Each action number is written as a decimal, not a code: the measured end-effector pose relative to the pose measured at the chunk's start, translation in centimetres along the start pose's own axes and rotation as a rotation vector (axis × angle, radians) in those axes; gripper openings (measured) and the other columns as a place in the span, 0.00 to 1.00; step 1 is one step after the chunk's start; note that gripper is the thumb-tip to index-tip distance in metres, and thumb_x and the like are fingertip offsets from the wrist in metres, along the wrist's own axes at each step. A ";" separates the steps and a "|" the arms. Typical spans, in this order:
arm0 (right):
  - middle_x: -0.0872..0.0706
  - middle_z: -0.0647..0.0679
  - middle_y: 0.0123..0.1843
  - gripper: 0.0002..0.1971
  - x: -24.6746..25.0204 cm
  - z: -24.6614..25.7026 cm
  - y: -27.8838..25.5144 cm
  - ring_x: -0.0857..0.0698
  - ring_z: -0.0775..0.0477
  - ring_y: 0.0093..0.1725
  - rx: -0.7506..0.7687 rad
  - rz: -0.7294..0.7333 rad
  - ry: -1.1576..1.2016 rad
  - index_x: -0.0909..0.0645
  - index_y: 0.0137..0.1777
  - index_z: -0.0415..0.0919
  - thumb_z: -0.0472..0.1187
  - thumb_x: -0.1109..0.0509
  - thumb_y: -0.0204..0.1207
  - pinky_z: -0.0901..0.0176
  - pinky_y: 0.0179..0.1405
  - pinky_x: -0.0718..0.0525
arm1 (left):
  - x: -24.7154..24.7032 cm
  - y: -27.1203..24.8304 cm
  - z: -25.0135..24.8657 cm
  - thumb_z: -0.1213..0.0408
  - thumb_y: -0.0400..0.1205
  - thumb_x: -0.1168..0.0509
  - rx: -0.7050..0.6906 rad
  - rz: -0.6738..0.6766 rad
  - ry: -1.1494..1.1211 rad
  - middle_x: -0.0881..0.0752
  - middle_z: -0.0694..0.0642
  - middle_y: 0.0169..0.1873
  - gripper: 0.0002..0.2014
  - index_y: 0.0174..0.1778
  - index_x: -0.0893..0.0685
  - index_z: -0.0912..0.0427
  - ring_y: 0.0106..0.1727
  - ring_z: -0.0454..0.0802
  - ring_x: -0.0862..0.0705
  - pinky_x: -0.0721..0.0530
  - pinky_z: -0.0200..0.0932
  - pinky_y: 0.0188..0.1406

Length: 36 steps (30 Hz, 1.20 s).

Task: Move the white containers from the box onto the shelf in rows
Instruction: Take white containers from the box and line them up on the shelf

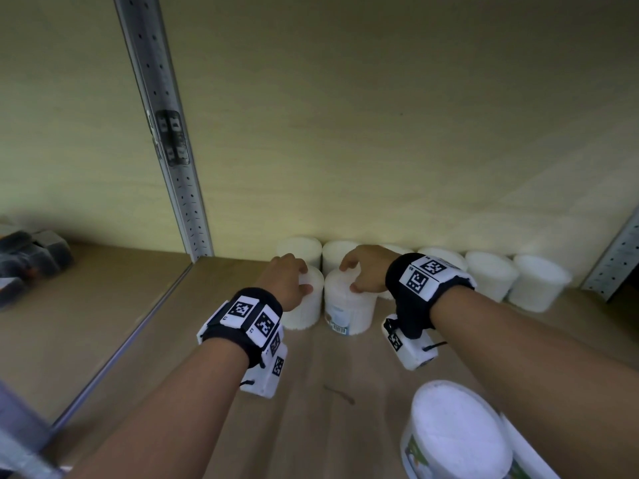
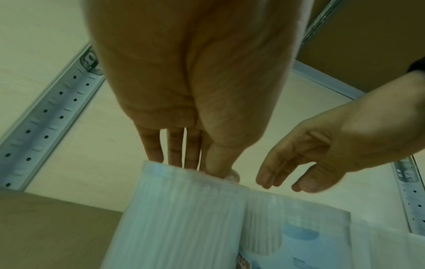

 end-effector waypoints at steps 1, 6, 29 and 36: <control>0.23 0.45 0.73 0.24 0.4 0.0 0.0 0.22 0.44 0.70 -0.008 -0.032 -0.002 0.25 0.73 0.44 0.42 0.30 0.77 0.61 0.62 0.23 | 0.0 0.0 0.0 0.56 0.83 0.36 -0.002 0.000 -0.002 0.25 0.58 0.70 0.22 0.72 0.26 0.59 0.73 0.56 0.29 0.31 0.46 0.72; 0.20 0.40 0.70 0.30 0.0 -0.5 0.1 0.20 0.41 0.68 -0.078 -0.012 -0.084 0.25 0.72 0.36 0.56 0.33 0.77 0.52 0.67 0.20 | 0.0 -0.1 0.0 0.56 0.83 0.36 -0.006 -0.006 0.000 0.25 0.58 0.69 0.22 0.72 0.26 0.59 0.72 0.56 0.29 0.30 0.46 0.71; 0.26 0.40 0.74 0.25 -0.5 0.2 0.6 0.24 0.39 0.72 -0.107 -0.030 -0.095 0.26 0.74 0.38 0.41 0.31 0.77 0.54 0.68 0.22 | -0.3 0.0 0.3 0.56 0.83 0.36 -0.007 -0.029 -0.039 0.24 0.59 0.69 0.22 0.71 0.25 0.59 0.71 0.57 0.27 0.30 0.47 0.71; 0.21 0.38 0.68 0.29 -1.3 0.1 0.7 0.22 0.37 0.68 -0.168 -0.018 -0.098 0.24 0.66 0.33 0.55 0.29 0.74 0.50 0.64 0.22 | -0.3 0.0 0.3 0.56 0.83 0.35 -0.010 -0.040 -0.029 0.24 0.59 0.68 0.22 0.71 0.25 0.59 0.70 0.57 0.27 0.30 0.47 0.70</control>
Point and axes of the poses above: each hand's wrist, its own y-axis towards the middle knuckle, its own x-axis out of the back of the hand, z = x × y, the point moved 9 cm from there along y, towards the middle knuckle
